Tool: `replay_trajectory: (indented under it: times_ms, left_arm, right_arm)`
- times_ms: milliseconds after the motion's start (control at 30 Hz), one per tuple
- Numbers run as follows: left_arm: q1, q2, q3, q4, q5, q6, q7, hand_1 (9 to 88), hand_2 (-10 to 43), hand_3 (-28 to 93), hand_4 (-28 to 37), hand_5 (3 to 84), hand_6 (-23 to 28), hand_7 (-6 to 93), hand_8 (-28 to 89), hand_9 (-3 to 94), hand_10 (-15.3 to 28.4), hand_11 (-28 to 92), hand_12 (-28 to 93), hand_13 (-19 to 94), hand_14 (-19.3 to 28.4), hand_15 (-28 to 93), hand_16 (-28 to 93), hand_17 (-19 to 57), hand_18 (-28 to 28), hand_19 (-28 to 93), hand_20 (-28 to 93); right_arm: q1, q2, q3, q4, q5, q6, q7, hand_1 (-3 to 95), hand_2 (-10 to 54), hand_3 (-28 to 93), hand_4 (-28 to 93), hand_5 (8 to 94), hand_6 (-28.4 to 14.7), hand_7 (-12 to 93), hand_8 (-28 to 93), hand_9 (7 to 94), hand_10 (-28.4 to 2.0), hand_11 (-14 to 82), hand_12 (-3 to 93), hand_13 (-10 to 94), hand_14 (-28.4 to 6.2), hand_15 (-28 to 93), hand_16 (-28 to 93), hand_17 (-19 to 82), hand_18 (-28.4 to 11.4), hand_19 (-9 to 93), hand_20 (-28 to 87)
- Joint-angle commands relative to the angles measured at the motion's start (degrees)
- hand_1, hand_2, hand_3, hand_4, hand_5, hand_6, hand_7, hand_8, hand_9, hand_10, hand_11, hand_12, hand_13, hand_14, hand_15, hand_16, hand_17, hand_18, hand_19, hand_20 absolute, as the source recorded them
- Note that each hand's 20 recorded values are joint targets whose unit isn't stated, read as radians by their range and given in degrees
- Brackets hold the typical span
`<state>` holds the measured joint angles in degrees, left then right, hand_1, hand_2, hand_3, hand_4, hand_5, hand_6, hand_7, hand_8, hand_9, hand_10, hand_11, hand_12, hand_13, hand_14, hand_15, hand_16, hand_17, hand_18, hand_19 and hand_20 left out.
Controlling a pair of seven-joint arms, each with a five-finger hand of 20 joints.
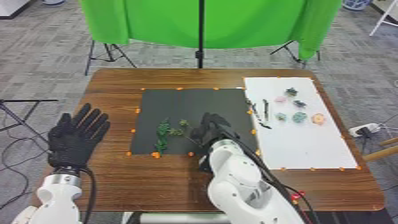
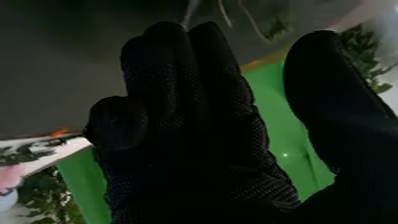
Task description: Arrange flowers
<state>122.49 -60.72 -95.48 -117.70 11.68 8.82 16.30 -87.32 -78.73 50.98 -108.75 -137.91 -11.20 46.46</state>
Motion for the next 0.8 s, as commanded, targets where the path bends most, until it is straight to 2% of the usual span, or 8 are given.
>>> replay_trajectory:
  times_ms: [33, 200, 400, 500, 600, 800]
  left_arm:
    - [1.0, -0.6, 0.23, -0.02, 0.07, -0.37, -0.76, 25.9, 12.3, 77, -28.3, 41.6, 11.4, 6.7, -8, 34.7, 17.0, 18, 9, 26, 17.7, 35, -8, -8.4, 16.3, 40, 13]
    - [1.2, -0.54, 0.09, -0.15, 0.07, -0.2, -0.85, 25.9, 12.5, 78, -28.3, 41.6, 11.3, 6.7, -8, 34.7, 16.9, 18, 9, 26, 17.7, 35, -8, -8.4, 16.2, 40, 13]
    - [0.86, -0.74, 0.12, 0.15, 0.16, -0.38, -1.23, 25.9, 12.6, 77, -28.3, 41.6, 11.4, 6.7, -8, 34.7, 17.0, 18, 9, 26, 17.7, 35, -8, -8.3, 16.2, 40, 13]
    - [1.26, -0.79, -0.1, 0.05, 0.24, -0.4, -0.98, 25.9, 12.6, 77, -28.3, 41.7, 11.4, 6.8, -8, 34.7, 17.0, 18, 9, 26, 17.8, 35, -8, -8.4, 16.3, 40, 13]
    - [2.24, -0.85, -0.7, -0.4, 0.21, -0.05, -0.39, 25.9, 12.7, 77, -28.3, 41.7, 11.4, 6.7, -8, 34.7, 17.1, 18, 9, 26, 17.8, 35, -8, -8.4, 16.3, 40, 13]
    - [2.32, -1.1, -0.59, -0.37, 0.23, -0.15, -0.24, 25.9, 12.7, 78, -28.3, 41.7, 11.4, 6.6, -8, 34.7, 17.1, 18, 9, 26, 17.7, 35, -8, -8.3, 16.2, 41, 13]
  right_arm:
    - [-0.74, -0.28, -0.36, 0.0, 2.09, -3.85, 0.05, 33.2, -4.8, 81, -20, 74.3, -9.9, 16, -11, 68.3, -24.5, 25.2, 18.4, 55, -21.9, 71, 19, 36, -28.4, 93, 57]
    - [-1.01, -0.65, -1.36, -0.9, 3.55, -4.26, -0.61, 33.0, -4.1, 81, -20, 74.6, -9.9, 15, -11, 68.7, -24.6, 24.8, 18.3, 55, -22.0, 71, 19, 35, -28.4, 93, 56]
    - [-1.37, -1.03, -2.24, -1.17, 2.79, -4.57, -1.33, 32.9, -3.5, 81, -20, 74.9, -9.6, 15, -10, 69.4, -24.2, 24.6, 18.4, 56, -21.8, 70, 19, 35, -28.4, 93, 56]
    - [-1.1, -0.84, -1.71, -0.84, 2.88, -4.13, -0.48, 32.8, -3.4, 81, -20, 74.8, -9.6, 15, -10, 69.4, -24.2, 24.5, 18.5, 56, -21.6, 70, 19, 35, -28.4, 93, 55]
    - [-0.73, -0.3, -1.77, -1.53, 3.1, -3.67, 0.17, 32.6, -3.3, 81, -20, 74.3, -9.6, 15, -10, 70.1, -23.6, 25.9, 19.2, 57, -21.4, 72, 20, 35, -28.4, 93, 55]
    - [-0.38, 0.36, -1.78, -2.88, 2.2, -1.76, -0.59, 32.1, -3.3, 81, -20, 73.8, -9.3, 16, -10, 70.5, -23.6, 28.4, 20.1, 58, -21.4, 75, 21, 34, -28.4, 93, 55]
